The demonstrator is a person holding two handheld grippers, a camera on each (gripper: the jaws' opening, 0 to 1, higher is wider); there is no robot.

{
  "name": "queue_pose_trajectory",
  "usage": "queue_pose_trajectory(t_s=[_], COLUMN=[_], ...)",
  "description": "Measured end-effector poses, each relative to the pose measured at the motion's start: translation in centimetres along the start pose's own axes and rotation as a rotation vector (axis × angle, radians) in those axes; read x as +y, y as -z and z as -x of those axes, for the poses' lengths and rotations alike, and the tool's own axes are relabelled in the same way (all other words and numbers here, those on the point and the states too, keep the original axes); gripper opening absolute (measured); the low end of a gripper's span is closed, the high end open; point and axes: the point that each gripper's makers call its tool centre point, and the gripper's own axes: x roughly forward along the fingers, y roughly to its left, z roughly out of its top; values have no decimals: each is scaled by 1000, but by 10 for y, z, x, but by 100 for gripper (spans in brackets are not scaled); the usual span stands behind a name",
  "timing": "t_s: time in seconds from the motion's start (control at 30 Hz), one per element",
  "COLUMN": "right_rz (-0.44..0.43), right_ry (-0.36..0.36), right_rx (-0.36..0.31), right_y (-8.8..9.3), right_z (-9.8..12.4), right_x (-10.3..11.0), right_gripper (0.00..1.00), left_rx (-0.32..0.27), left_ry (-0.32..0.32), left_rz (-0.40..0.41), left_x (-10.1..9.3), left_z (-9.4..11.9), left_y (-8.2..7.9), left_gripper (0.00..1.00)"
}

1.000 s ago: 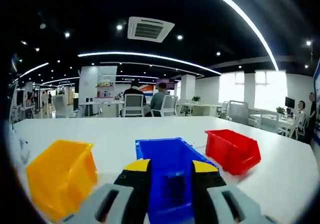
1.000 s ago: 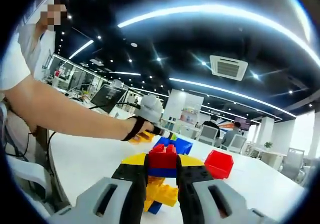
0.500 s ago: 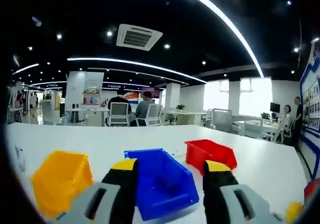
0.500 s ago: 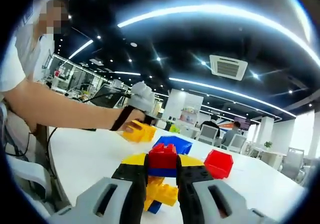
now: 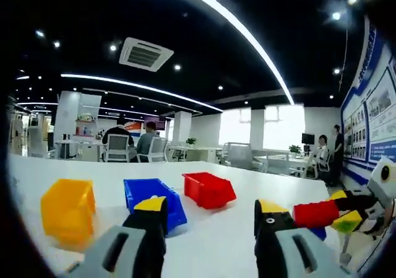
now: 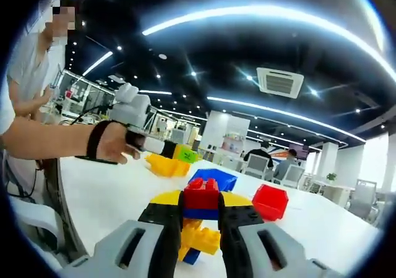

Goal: Take apart the toy blocks one by one and place each separated block into its matching bin, sorting the blocks by their type until all the connected pieces are disassembled and separated into the correct bins

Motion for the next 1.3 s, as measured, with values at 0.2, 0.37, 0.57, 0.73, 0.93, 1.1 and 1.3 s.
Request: queue_pose_trajectory(t_s=[0.2, 0.37, 0.57, 0.73, 0.93, 1.1, 1.3], right_rz=[-32, -43, -46, -47, -52, -53, -71], right_ry=[13, 16, 16, 13, 12, 14, 17], right_rx=[-2, 0, 1, 2, 0, -3, -4], right_y=[1, 2, 2, 2, 2, 1, -1], right_z=[4, 4, 4, 4, 4, 4, 6], right_x=[-4, -5, -5, -3, -3, -2, -7], right_gripper=[23, 23, 23, 23, 23, 23, 23], left_rx=[-5, 11, 83, 107, 97, 76, 63], left_ry=[102, 191, 302, 332, 341, 346, 356], left_rz=[29, 32, -13, -25, -23, -1, -25], left_x=[-39, -66, -94, -107, -115, -116, -119], left_z=[26, 36, 32, 12, -1, -3, -3], left_y=[13, 24, 50, 59, 59, 54, 51], left_gripper=[55, 58, 59, 55, 42, 27, 25])
